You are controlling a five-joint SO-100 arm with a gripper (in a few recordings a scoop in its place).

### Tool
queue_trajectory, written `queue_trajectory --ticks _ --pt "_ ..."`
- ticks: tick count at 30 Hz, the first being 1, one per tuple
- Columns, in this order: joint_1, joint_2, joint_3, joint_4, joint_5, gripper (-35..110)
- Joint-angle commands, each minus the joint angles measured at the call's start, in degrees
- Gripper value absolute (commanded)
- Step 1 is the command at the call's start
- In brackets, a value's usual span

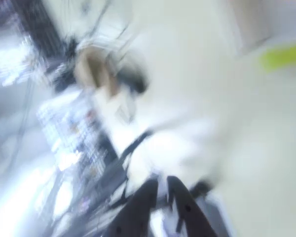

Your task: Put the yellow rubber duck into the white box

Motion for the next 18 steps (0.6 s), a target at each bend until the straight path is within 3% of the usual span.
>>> queue_trajectory --ticks 1,9,18 --pt "-11.9 27.1 6.6 0.6 4.5 0" --pt "-24.3 57.6 40.6 4.5 6.5 0" --pt "-27.0 71.9 68.6 8.6 8.2 0"
